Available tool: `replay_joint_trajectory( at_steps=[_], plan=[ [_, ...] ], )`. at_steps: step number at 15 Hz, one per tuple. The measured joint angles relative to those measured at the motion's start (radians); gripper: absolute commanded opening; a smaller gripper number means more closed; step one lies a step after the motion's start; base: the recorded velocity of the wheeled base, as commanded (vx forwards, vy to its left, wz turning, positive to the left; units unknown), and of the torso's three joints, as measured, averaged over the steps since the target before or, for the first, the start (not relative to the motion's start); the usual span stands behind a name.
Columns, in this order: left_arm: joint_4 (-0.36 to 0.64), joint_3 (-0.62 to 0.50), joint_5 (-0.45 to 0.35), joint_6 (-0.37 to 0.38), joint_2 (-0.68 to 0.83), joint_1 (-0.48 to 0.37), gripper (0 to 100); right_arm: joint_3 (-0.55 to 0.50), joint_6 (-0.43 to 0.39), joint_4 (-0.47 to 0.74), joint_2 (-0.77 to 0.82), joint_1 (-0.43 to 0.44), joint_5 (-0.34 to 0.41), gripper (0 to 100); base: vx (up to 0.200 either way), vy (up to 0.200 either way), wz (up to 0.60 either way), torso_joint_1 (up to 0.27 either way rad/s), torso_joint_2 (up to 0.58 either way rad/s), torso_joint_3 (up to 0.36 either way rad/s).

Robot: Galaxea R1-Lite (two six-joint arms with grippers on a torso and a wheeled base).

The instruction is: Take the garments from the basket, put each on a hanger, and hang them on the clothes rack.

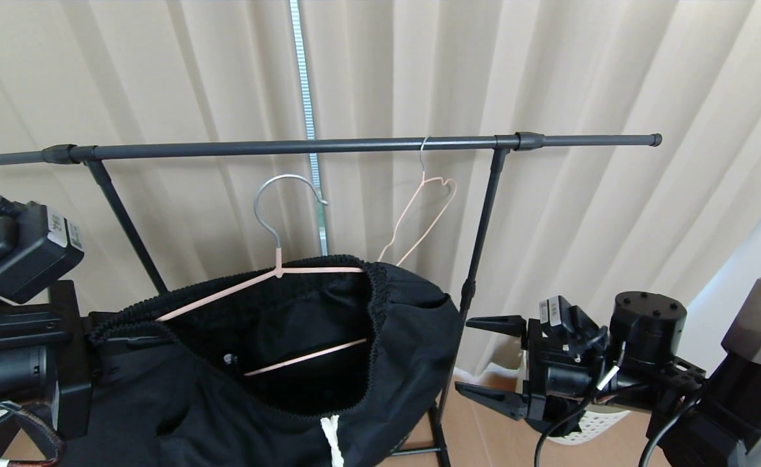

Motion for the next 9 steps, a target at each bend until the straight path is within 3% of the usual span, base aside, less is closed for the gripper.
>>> replay_joint_trajectory(
  at_steps=[4, 9],
  plan=[
    [-0.014, -0.002, 0.001, -0.002, 0.012, 0.056, 0, -0.005, 0.000, -0.007, -0.036, -0.003, -0.076, 100, 0.000, 0.000, 0.00, 0.000, 0.00, 0.000],
    [-0.023, 0.029, 0.003, 0.007, 0.053, 0.067, 0, -0.020, 0.001, -0.006, -0.054, 0.003, -0.160, 100, 0.000, 0.000, 0.00, 0.000, 0.00, 0.000]
  ],
)
